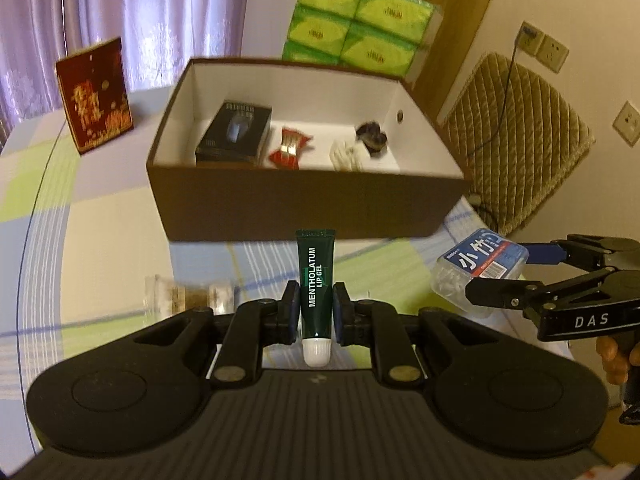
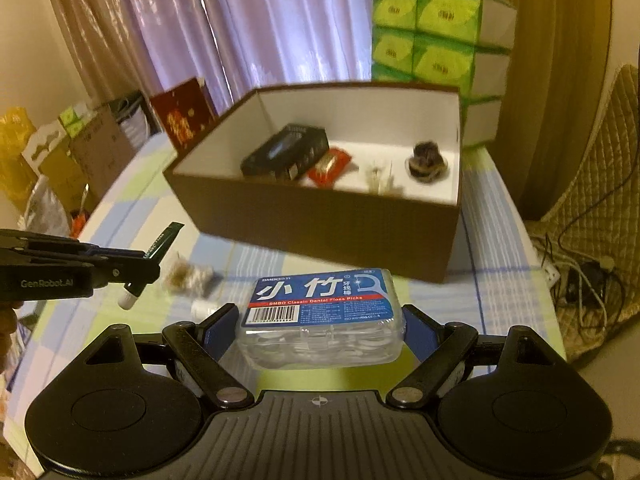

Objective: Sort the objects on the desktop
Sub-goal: 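Carry the lip gel and floss box over the brown box with both tools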

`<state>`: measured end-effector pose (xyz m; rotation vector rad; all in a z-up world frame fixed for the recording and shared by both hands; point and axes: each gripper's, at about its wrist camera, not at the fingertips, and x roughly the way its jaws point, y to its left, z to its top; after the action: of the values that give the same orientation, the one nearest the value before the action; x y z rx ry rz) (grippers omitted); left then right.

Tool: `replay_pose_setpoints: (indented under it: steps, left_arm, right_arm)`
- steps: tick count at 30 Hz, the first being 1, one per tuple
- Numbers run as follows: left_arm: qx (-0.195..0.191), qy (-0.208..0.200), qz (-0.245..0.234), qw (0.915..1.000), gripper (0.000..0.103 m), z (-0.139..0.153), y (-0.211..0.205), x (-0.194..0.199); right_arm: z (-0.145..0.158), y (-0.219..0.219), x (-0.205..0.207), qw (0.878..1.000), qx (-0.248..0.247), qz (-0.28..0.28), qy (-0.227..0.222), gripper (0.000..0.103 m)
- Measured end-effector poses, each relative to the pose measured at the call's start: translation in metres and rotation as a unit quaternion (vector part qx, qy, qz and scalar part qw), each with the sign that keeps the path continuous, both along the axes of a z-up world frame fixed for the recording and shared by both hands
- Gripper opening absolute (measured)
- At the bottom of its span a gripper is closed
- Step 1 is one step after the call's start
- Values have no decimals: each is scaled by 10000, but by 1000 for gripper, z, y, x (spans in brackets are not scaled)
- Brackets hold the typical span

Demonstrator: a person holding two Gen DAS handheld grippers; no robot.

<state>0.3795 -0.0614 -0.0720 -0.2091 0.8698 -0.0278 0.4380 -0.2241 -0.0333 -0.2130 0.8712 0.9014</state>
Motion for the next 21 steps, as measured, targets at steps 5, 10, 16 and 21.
replay_pose_setpoints:
  steps: [5,10,16,21]
  left_arm:
    - [60,-209,91,9997,13,16,9,24]
    - [141,-322,244,9991,13,28,24,56]
    - [346,-230,463,9981,13,27,50,103]
    - [453,-19,528,9976,13,16,66,133]
  right_arm:
    - [16,11,23,9997,206,-9,-120,83]
    - [29,30,52,9990,406,9,-211,83]
    - [32,59,89,9986,516,-47,-127,83]
    - [25,79,116,9990,419,-128,-75,83]
